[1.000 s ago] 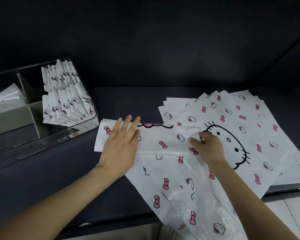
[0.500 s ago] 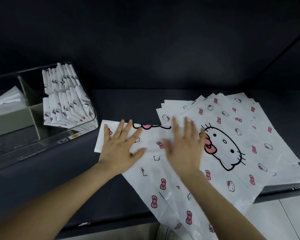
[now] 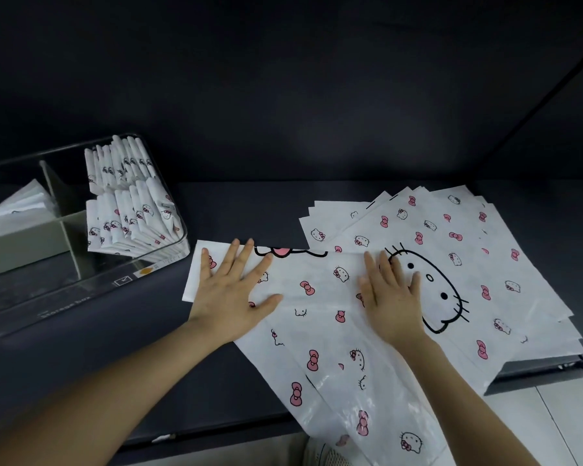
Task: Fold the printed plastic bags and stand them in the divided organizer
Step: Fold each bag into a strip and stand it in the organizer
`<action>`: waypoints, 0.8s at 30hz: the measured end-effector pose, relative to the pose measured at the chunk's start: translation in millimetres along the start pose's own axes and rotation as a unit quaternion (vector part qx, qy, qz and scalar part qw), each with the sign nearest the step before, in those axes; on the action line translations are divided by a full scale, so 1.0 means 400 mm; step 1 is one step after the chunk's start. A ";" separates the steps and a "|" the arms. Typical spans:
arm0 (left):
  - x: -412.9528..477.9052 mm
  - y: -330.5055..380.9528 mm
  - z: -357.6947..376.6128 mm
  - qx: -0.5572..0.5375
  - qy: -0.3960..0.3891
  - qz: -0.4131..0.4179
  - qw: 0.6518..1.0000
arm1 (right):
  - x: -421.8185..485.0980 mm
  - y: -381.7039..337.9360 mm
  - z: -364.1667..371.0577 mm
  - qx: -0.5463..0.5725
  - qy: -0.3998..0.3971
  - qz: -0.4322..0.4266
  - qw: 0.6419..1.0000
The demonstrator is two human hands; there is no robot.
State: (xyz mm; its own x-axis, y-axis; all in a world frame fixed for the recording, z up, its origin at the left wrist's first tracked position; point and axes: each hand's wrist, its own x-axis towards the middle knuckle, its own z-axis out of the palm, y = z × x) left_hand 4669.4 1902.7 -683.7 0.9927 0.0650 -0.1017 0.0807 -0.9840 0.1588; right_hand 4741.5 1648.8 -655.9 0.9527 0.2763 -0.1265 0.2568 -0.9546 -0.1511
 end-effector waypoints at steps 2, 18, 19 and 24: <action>-0.002 0.000 -0.003 0.002 -0.006 0.001 1.000 | 0.041 -0.024 -0.021 0.031 0.111 -0.012 0.993; 0.010 -0.027 -0.004 -0.001 0.005 0.063 0.998 | 0.112 -0.041 -0.098 0.146 -0.137 -0.010 0.980; 0.010 -0.026 -0.004 0.000 0.001 0.063 0.998 | 0.110 -0.039 -0.103 0.180 -0.145 0.008 0.973; 0.021 -0.039 -0.016 0.013 -0.026 0.096 0.995 | 0.095 -0.032 -0.155 0.281 -0.182 0.055 0.941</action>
State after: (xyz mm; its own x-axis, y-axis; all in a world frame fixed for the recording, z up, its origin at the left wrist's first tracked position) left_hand 4677.0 1919.4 -680.9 0.9835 -0.1327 -0.1227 -0.1130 -0.9813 0.1558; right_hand 4784.3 1664.5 -597.9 0.8229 0.2976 -0.4840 -0.0634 -0.7984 -0.5988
